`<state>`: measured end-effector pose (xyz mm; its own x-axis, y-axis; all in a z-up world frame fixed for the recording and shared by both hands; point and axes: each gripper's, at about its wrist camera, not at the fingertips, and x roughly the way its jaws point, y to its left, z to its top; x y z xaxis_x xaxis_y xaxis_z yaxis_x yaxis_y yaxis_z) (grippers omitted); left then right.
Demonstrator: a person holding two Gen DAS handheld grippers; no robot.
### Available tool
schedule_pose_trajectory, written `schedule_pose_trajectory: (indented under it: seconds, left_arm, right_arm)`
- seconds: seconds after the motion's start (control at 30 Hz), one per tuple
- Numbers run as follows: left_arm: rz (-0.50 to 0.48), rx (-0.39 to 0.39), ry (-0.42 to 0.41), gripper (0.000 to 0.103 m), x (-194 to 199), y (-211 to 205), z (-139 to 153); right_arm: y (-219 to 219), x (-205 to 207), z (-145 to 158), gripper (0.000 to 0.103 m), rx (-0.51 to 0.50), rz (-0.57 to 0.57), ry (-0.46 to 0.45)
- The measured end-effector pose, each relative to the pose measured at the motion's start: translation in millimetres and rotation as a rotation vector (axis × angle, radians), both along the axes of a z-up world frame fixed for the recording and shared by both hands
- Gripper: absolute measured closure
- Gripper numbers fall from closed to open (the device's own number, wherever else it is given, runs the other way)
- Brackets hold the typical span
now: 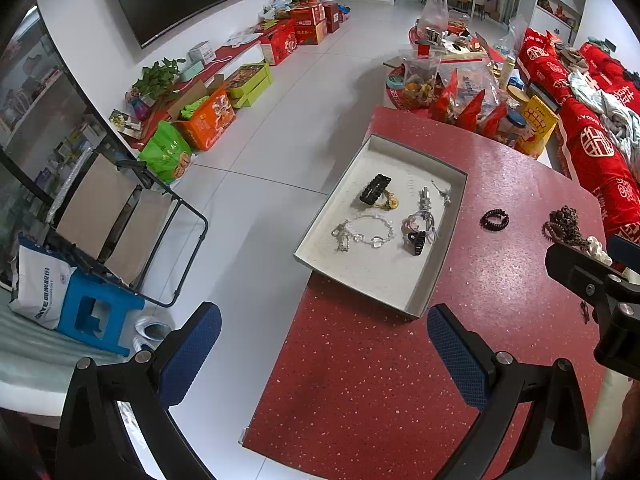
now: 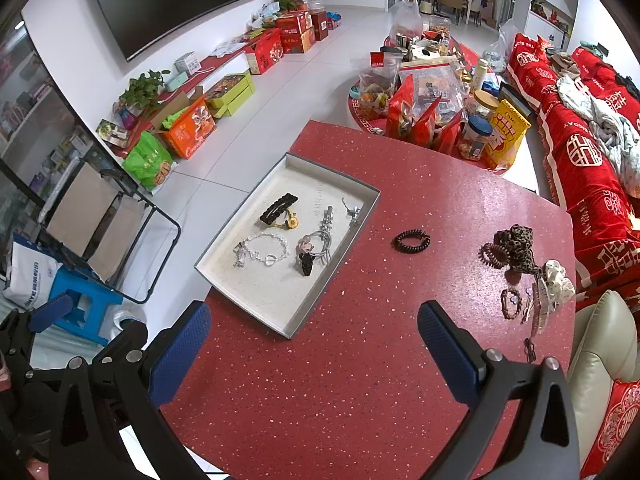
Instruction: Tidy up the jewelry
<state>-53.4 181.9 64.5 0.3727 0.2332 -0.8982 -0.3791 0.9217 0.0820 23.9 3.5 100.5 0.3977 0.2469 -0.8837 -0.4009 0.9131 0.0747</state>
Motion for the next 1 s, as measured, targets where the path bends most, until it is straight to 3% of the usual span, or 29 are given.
schedule_pose_trajectory:
  seconds: [1.0]
  left_arm:
    - [-0.001,0.002,0.000,0.000,1.0,-2.4,-0.3]
  right_arm:
    - [-2.0,0.9,0.9,0.000,0.000,0.001,0.001]
